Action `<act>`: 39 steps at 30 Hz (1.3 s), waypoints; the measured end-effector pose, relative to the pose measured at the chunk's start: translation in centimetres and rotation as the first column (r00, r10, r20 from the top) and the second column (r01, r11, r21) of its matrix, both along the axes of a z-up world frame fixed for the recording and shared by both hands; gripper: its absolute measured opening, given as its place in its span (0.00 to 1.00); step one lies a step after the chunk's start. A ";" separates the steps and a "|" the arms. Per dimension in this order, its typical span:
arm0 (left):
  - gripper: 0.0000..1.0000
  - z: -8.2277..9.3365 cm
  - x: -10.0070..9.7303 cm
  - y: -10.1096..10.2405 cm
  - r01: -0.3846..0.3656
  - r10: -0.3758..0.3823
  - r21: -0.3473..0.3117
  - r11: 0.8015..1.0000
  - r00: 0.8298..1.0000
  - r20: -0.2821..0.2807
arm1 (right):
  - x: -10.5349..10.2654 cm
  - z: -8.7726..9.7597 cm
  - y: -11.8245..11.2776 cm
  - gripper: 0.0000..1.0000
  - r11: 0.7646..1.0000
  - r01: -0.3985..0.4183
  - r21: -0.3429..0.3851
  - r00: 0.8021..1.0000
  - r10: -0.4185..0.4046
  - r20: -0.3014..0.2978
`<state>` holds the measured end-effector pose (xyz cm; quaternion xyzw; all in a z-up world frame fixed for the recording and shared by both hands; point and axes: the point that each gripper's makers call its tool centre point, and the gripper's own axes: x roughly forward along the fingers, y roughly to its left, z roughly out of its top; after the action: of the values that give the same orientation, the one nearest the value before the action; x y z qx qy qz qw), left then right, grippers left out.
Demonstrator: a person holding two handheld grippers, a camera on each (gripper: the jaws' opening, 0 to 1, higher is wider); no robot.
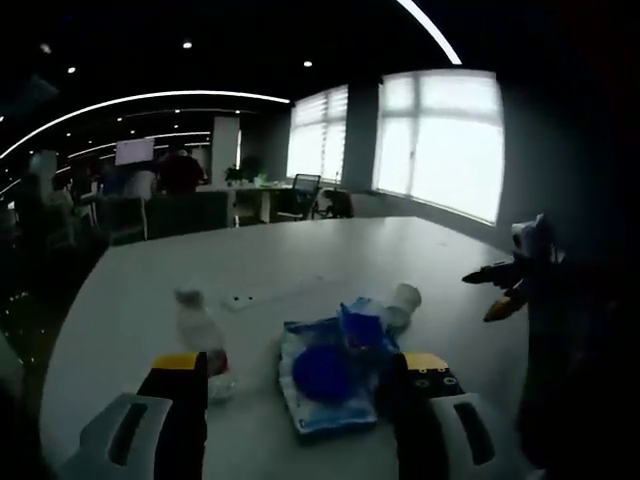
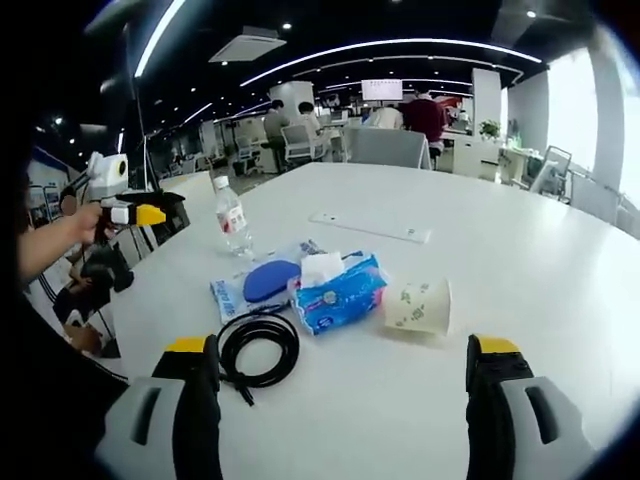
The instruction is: Arrange the tabletop items into an orderly group along one side of the table until the central work area is clear of visible clutter.
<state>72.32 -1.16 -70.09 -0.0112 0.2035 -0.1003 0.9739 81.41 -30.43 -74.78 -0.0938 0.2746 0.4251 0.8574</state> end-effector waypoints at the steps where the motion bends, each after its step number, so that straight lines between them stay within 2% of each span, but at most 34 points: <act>1: 0.75 -0.1 0.0 -0.1 -0.001 0.001 0.001 1.000 1.000 0.000 | 0.0 -0.1 0.0 1.00 1.000 -0.001 0.001 1.000 0.001 0.000; 9: 0.79 -0.1 -0.8 -2.0 0.000 0.000 -0.003 1.000 1.000 -0.002 | 0.1 0.0 0.2 1.00 1.000 -0.012 0.005 1.000 0.012 0.004; 15: 0.84 -0.7 -1.6 -2.0 -0.016 0.016 0.000 1.000 0.999 -0.032 | 0.3 0.5 0.4 1.00 1.000 -0.014 0.011 1.000 0.013 0.017; 20: 0.86 -1.0 -1.9 -2.1 -0.019 0.018 -0.017 1.000 1.000 -0.018 | 0.0 0.7 0.6 1.00 1.000 -0.023 0.011 1.000 0.023 0.012; 24: 0.89 -1.2 -1.8 -2.2 -0.009 0.009 0.001 1.000 1.000 -0.027 | -0.3 1.0 0.8 1.00 0.999 -0.030 0.023 1.000 0.030 0.005; 27: 0.92 -1.4 -1.7 -1.9 -0.016 0.016 -0.009 1.000 0.999 -0.032 | -0.4 1.0 0.8 1.00 0.999 -0.031 0.012 1.000 0.031 0.000; 32: 0.98 -1.2 -1.7 -2.0 -0.014 0.014 -0.007 1.000 1.000 -0.027 | -0.2 0.9 0.5 1.00 1.000 -0.028 0.006 1.000 0.029 -0.002; 39: 0.99 -0.8 -2.0 -2.4 -0.009 0.009 0.004 1.000 1.000 -0.020 | 0.5 1.2 0.0 1.00 1.000 -0.026 0.003 1.000 0.026 0.009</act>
<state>70.35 -3.57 -70.84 -0.0112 0.2135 -0.0953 0.9722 81.94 -30.41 -73.58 -0.0977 0.2687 0.4362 0.8532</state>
